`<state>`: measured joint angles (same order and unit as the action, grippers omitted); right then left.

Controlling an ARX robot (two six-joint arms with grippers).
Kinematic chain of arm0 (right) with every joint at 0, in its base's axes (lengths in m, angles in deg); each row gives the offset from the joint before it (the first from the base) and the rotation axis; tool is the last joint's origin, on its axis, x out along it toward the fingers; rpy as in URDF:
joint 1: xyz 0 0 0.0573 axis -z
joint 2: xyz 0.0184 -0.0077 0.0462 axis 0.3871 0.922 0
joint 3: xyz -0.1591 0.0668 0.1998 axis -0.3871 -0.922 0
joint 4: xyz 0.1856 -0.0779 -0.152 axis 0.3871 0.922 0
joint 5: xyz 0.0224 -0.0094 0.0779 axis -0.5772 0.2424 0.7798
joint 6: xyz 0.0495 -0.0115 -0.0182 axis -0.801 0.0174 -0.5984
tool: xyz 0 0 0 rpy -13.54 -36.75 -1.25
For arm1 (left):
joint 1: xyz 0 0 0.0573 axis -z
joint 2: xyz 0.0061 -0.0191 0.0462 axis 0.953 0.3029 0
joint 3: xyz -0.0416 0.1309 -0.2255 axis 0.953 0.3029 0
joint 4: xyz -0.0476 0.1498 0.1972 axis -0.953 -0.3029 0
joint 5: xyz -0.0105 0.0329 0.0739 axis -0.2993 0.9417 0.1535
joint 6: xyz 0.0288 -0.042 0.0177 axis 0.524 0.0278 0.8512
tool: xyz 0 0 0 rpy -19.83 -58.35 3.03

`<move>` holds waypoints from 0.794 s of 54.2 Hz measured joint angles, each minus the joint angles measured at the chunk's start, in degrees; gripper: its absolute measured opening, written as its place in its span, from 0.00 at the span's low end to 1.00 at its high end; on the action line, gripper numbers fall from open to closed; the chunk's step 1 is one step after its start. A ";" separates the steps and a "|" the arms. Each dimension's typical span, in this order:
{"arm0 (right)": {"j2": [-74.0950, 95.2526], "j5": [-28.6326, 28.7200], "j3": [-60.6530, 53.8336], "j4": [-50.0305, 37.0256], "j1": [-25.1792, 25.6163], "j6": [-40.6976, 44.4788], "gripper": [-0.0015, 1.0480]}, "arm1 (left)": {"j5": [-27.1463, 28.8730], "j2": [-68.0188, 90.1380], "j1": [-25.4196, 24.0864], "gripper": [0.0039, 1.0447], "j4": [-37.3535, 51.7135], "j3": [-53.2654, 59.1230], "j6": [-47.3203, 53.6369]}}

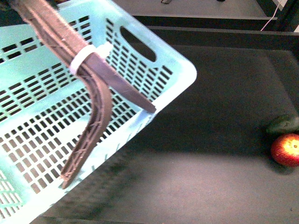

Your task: Pick apple with right arm and hold basket with left

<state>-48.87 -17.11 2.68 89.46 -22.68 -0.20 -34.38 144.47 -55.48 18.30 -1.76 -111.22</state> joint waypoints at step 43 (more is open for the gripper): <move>0.00 0.00 0.00 0.00 0.00 0.00 0.92 | 1.70 -0.37 19.26 0.16 0.70 -6.36 1.88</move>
<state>-48.87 -17.11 2.68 89.46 -22.68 -0.20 -32.67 144.10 -36.23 19.00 -8.12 -109.34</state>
